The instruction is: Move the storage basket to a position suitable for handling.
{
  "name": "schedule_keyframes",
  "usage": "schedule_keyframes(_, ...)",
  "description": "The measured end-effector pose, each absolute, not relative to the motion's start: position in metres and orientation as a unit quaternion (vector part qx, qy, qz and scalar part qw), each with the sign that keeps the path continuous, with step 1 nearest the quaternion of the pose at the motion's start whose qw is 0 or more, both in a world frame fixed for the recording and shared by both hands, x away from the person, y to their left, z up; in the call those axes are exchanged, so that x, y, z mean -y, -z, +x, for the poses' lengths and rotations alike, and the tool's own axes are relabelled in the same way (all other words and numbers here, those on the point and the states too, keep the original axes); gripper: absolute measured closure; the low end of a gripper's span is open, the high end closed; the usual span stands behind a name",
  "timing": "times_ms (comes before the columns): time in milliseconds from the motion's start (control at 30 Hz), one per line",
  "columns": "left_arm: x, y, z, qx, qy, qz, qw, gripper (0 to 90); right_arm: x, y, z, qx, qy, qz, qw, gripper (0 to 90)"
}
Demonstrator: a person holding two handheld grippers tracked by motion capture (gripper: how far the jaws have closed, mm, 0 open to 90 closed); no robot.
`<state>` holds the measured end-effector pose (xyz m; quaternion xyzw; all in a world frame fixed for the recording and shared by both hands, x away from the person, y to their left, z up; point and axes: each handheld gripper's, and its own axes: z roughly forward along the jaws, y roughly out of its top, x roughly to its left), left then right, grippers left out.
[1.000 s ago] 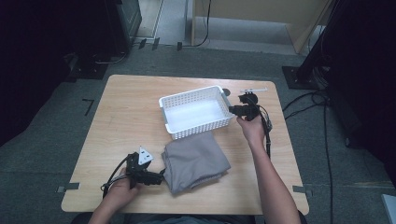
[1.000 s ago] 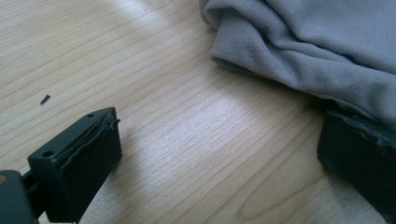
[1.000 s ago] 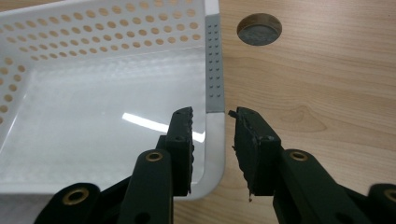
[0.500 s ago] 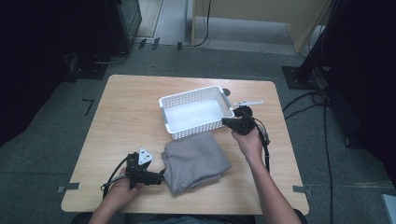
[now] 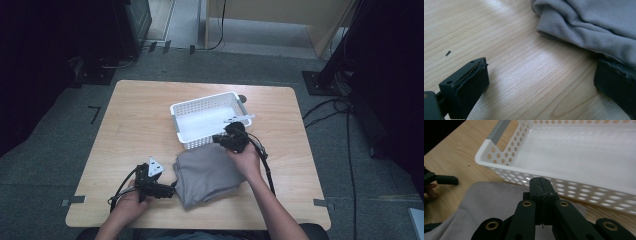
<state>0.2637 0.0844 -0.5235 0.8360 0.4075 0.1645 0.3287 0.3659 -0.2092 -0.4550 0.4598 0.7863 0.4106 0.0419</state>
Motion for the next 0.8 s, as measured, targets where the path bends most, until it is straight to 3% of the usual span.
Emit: schedule_keyframes(800,-0.083,0.524,0.264,-0.408,-0.165,0.836,0.328,0.0,0.138,0.469,0.397,-0.826,-0.38,0.414,0.052,90.0)
